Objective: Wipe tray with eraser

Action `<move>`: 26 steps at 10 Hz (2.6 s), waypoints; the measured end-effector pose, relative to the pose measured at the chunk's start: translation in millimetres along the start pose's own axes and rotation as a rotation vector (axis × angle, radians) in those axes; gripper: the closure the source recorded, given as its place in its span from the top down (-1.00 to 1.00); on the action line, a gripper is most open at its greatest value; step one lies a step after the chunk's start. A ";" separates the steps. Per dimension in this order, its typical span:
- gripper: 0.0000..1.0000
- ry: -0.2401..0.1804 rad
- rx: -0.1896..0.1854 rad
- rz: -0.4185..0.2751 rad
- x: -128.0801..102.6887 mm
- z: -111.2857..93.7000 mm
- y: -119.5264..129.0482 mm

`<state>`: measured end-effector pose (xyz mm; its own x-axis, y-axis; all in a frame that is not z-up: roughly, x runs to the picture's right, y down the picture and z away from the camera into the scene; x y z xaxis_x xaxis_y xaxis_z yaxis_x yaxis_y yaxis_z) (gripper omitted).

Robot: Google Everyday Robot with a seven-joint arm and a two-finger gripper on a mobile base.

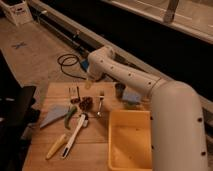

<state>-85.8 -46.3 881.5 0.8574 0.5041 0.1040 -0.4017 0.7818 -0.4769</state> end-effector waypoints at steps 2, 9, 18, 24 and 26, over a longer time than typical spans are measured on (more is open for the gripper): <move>0.31 0.000 -0.001 0.002 0.2 0.4 -0.4; 0.31 -0.023 -0.055 0.045 -10.2 28.4 8.2; 0.31 -0.021 -0.165 0.023 -49.6 91.7 54.3; 0.31 -0.007 -0.108 0.202 -53.6 101.9 65.9; 0.31 -0.007 -0.092 0.232 -51.9 101.5 64.8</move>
<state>-189.0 15.5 933.7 0.7429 0.6692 -0.0118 -0.5568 0.6081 -0.5659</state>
